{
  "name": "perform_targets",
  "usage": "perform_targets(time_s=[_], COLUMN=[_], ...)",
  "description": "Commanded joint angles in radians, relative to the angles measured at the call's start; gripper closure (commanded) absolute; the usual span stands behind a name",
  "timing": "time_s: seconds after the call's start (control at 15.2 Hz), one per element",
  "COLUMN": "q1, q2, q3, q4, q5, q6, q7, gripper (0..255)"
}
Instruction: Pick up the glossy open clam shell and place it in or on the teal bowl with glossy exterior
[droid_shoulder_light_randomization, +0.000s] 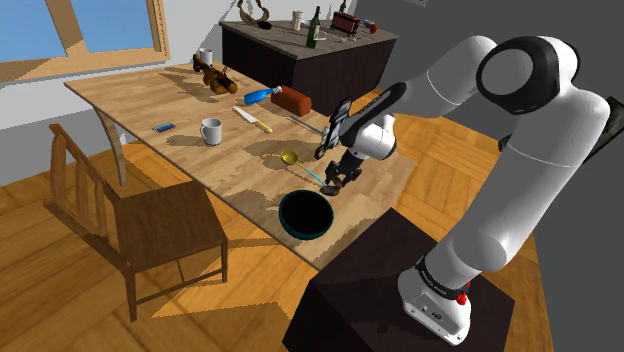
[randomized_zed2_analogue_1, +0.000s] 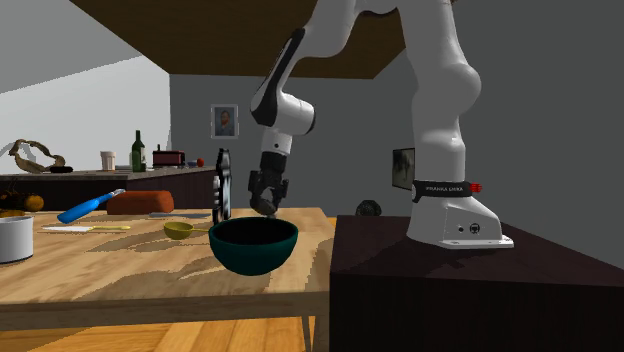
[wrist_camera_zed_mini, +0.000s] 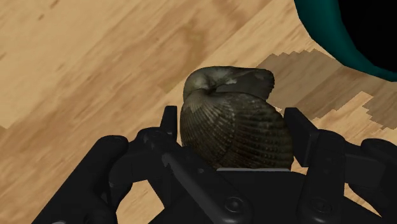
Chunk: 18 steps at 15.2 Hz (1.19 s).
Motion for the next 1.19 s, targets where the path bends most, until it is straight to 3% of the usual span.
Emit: perform_targets(time_s=[0.0, 1.12], q1=[0.007, 0.006], q2=[-0.032, -0.272], q3=[-0.016, -0.062], q4=[-0.008, -0.014], q5=[-0.041, -0.319], q6=[-0.020, -0.215], q7=[0.034, 0.276], gripper=[255, 255])
